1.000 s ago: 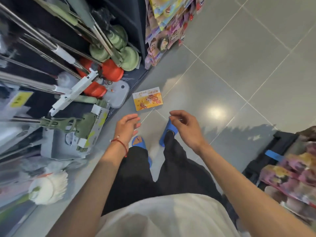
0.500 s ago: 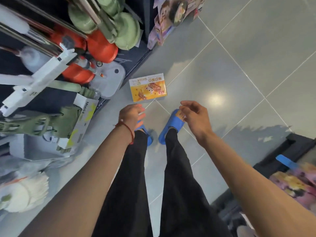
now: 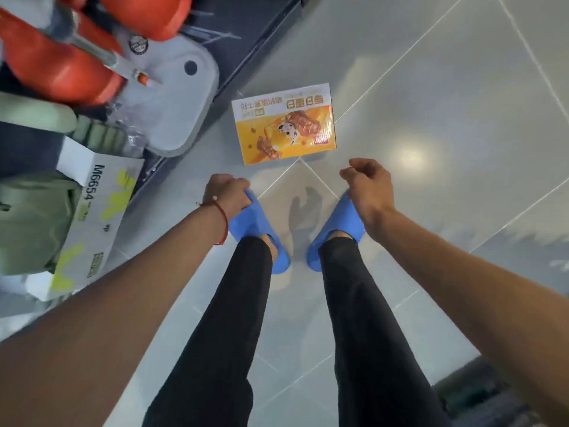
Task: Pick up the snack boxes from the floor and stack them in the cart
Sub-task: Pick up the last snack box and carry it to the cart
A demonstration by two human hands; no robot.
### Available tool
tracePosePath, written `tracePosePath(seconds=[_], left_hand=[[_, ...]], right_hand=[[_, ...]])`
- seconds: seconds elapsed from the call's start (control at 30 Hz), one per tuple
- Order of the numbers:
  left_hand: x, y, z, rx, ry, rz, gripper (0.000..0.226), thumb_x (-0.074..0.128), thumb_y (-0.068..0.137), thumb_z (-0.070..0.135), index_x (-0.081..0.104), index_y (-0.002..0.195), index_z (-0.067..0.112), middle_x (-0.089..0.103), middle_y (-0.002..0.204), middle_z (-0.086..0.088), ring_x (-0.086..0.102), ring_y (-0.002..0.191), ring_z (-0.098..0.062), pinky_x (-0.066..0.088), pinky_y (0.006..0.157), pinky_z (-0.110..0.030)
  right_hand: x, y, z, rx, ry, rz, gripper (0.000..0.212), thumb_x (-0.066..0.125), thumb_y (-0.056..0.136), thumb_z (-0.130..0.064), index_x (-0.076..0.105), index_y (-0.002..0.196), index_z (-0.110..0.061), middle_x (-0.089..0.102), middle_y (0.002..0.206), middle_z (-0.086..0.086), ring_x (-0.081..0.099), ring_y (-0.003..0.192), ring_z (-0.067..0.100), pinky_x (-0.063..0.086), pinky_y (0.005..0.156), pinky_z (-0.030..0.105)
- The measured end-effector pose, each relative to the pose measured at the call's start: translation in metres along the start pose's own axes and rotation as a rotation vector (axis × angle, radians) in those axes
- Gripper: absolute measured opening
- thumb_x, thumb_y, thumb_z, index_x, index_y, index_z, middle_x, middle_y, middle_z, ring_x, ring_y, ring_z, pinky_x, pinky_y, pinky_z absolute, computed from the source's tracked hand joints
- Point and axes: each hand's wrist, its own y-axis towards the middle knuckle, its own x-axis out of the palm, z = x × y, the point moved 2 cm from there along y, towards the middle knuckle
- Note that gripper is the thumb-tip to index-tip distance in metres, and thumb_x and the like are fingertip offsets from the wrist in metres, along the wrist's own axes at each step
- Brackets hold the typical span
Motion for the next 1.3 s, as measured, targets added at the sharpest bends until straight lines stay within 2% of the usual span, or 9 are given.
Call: tracePosePath(seconds=[0.07,0.13,0.3,0.47,0.57,0.67,0.9,1.17,1.3], left_hand=[[0.011,0.035,-0.008,0.013,0.042,0.017,0.061,0.07,0.064,0.032,0.059,0.111,-0.005,0.064,0.094,-0.032,0.062,0.084,-0.049,0.054,0.075,-0.044],[0.023,0.059,-0.01,0.038,0.067,0.025,0.087,0.078,0.076,0.041,0.042,0.144,0.001,0.061,0.124,-0.028,0.066,0.103,-0.042,0.053,0.087,-0.046],[0.039,0.118,-0.001,0.177,0.072,0.084,0.107,0.072,0.075,0.066,0.026,0.157,0.016,0.033,0.16,-0.009,0.041,0.142,-0.031,0.034,0.117,-0.05],[0.05,0.169,0.014,0.289,0.011,0.058,0.064,0.075,0.083,0.054,0.055,0.132,0.017,0.066,0.125,0.004,0.064,0.112,-0.014,0.048,0.082,-0.018],[0.058,0.182,0.015,0.341,0.021,0.066,0.05,0.07,0.092,0.043,0.055,0.132,0.016,0.067,0.121,0.005,0.064,0.099,-0.007,0.045,0.066,-0.007],[0.059,0.184,0.012,0.339,0.014,0.086,0.048,0.069,0.092,0.045,0.058,0.13,0.018,0.068,0.12,0.006,0.065,0.105,-0.013,0.045,0.072,-0.016],[0.054,0.148,0.009,0.298,-0.067,0.138,0.054,0.068,0.085,0.059,0.069,0.118,0.017,0.074,0.112,0.0,0.068,0.103,-0.019,0.054,0.092,-0.036],[0.056,0.091,-0.003,0.041,-0.171,0.144,0.055,0.065,0.052,0.072,0.061,0.082,0.026,0.07,0.109,-0.008,0.066,0.102,-0.034,0.056,0.093,-0.054],[0.064,0.099,-0.002,-0.011,-0.084,0.117,0.067,0.061,0.046,0.075,0.061,0.085,0.022,0.069,0.112,-0.012,0.066,0.104,-0.036,0.055,0.094,-0.053]], right_hand=[[0.015,0.031,0.012,0.012,-0.053,0.004,0.055,0.065,0.073,-0.05,0.061,0.124,-0.032,0.068,0.122,-0.008,0.066,0.106,0.02,0.051,0.105,0.048],[0.029,0.059,0.018,0.0,-0.097,0.006,0.068,0.069,0.069,-0.056,0.056,0.133,-0.034,0.063,0.13,-0.012,0.062,0.114,0.019,0.047,0.109,0.046],[0.059,0.127,0.025,-0.093,-0.052,-0.022,0.089,0.082,0.085,-0.038,0.034,0.158,-0.02,0.042,0.158,0.002,0.045,0.141,0.02,0.037,0.119,0.04],[0.075,0.184,0.022,-0.089,-0.011,-0.115,0.094,0.084,0.084,-0.031,0.031,0.161,-0.022,0.05,0.153,-0.001,0.057,0.13,0.014,0.045,0.111,0.029],[0.084,0.199,0.02,-0.107,0.002,-0.191,0.067,0.082,0.08,-0.006,0.055,0.14,-0.016,0.071,0.114,-0.008,0.069,0.092,0.001,0.056,0.076,0.013],[0.087,0.201,0.02,-0.082,0.041,-0.196,0.063,0.08,0.079,0.0,0.055,0.135,-0.014,0.069,0.107,-0.006,0.066,0.085,0.002,0.05,0.059,0.008],[0.063,0.168,0.006,-0.001,0.028,-0.235,0.035,0.079,0.086,-0.017,0.057,0.114,-0.019,0.068,0.102,-0.007,0.061,0.082,0.001,0.044,0.062,0.02],[0.031,0.119,0.015,0.219,-0.065,-0.109,0.086,0.08,0.057,-0.06,0.047,0.126,-0.021,0.062,0.121,0.007,0.062,0.102,0.025,0.056,0.084,0.044],[0.027,0.118,0.023,0.309,-0.119,-0.097,0.102,0.07,0.048,-0.074,0.047,0.131,-0.019,0.057,0.128,0.009,0.06,0.109,0.031,0.057,0.08,0.044]])
